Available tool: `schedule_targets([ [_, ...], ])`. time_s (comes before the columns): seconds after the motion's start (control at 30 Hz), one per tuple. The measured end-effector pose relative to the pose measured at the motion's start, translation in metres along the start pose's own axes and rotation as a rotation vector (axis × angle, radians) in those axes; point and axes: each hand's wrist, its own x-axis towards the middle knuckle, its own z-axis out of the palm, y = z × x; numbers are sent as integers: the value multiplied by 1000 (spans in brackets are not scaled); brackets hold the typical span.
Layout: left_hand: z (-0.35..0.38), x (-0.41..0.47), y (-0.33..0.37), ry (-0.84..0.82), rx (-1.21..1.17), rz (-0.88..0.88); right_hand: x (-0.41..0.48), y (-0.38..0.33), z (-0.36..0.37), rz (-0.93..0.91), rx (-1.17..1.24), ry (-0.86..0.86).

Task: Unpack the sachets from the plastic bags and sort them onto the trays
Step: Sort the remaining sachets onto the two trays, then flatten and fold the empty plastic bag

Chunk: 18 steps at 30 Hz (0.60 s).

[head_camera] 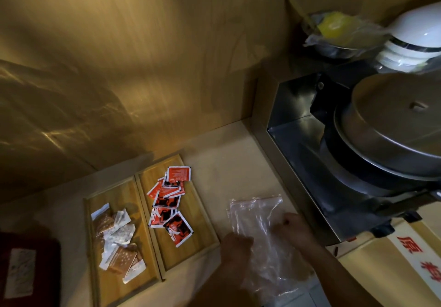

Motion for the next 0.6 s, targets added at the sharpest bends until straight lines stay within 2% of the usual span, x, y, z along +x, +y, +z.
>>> schedule_targets([
  [0.07, -1, -8, 5, 51, -308, -72, 3, 0, -3, -30, 135, -48],
  [0.13, -3, -13, 6, 101, -252, -31, 3, -6, -9, -46, 270, -123],
  [0.27, -19, -24, 24, 130, -472, 175, 6, -19, -21, -37, 532, -309],
  [0.33, -29, -29, 30, 145, -544, 228, 7, -26, -24, -70, 556, -336],
  [0.5, -49, -40, 27, 4, -446, 170, 11, -32, -22, -112, 491, -362],
  [0.6, -61, -40, 24, 55, -461, 181, 9, -37, -21, -131, 451, -406],
])
